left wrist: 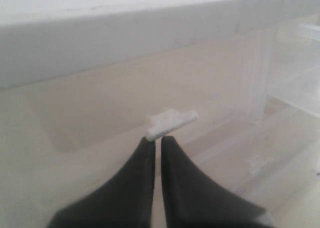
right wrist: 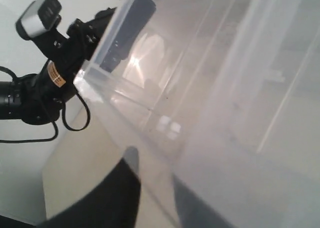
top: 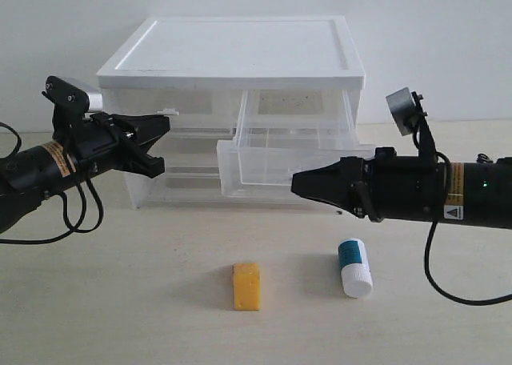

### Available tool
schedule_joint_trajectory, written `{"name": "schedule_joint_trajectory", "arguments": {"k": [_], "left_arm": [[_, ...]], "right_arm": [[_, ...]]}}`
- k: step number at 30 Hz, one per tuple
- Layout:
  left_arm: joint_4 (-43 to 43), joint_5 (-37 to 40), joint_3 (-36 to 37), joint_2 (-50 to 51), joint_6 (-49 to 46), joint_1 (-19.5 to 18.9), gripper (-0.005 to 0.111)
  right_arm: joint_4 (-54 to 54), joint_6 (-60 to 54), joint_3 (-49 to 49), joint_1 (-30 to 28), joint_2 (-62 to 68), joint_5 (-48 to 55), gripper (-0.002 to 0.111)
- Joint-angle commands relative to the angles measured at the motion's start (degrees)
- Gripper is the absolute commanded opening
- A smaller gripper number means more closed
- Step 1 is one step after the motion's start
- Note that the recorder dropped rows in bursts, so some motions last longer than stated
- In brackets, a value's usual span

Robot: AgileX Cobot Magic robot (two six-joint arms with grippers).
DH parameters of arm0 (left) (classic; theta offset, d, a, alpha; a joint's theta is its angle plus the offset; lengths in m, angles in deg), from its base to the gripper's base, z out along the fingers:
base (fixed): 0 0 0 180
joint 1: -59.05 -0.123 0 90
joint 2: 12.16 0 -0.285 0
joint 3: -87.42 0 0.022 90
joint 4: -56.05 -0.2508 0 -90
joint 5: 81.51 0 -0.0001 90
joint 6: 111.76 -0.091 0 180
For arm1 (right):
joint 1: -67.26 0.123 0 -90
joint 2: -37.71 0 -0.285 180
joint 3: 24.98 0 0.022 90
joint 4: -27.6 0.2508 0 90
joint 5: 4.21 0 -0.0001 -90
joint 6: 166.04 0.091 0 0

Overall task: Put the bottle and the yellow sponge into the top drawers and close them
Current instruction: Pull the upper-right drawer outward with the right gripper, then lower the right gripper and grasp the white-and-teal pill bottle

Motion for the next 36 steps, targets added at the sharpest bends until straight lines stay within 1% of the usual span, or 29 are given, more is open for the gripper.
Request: {"name": "schedule_joint_trajectory", "arguments": {"k": [1,2,6,9,12,18,21,27,30,33,36], "left_arm": [[0.16,-0.69,-0.34,0.12,0.49,0.42,0.004],[0.16,-0.69,-0.34,0.12,0.49,0.42,0.004],[0.16,-0.69,-0.34,0.12,0.49,0.42,0.004],[0.16,-0.69,-0.34,0.12,0.49,0.42,0.004],[0.16,-0.69,-0.34,0.12,0.49,0.42,0.004],[0.07,-0.69,-0.34,0.12,0.49,0.42,0.004],[0.07,-0.69,-0.34,0.12,0.49,0.42,0.004],[0.07,-0.69,-0.34,0.12,0.49,0.42,0.004],[0.09,-0.47,-0.34,0.12,0.49,0.42,0.004],[0.09,-0.47,-0.34,0.12,0.49,0.42,0.004],[0.09,-0.47,-0.34,0.12,0.49,0.42,0.004]], "right_arm": [[1.89,-1.70,0.33,0.00,-0.61,-4.67,0.051],[1.23,-1.05,0.42,0.00,-0.61,-4.47,0.054],[-5.97,0.30,0.55,0.00,-0.61,-3.19,0.054],[-12.61,3.45,0.55,0.00,-0.61,-1.25,0.054],[-16.14,6.80,0.55,0.00,-0.61,-0.31,0.054],[-21.06,8.26,0.55,0.00,-0.61,1.24,0.054],[-22.73,10.10,0.55,0.00,-0.61,6.69,0.054],[-27.41,12.88,0.55,0.00,-0.61,10.41,0.054],[-30.78,15.93,0.55,0.00,-0.61,15.24,0.054],[-30.78,17.69,0.09,0.00,-1.11,20.19,0.054],[-30.78,17.59,-0.28,0.00,-1.51,20.50,0.054]]}}
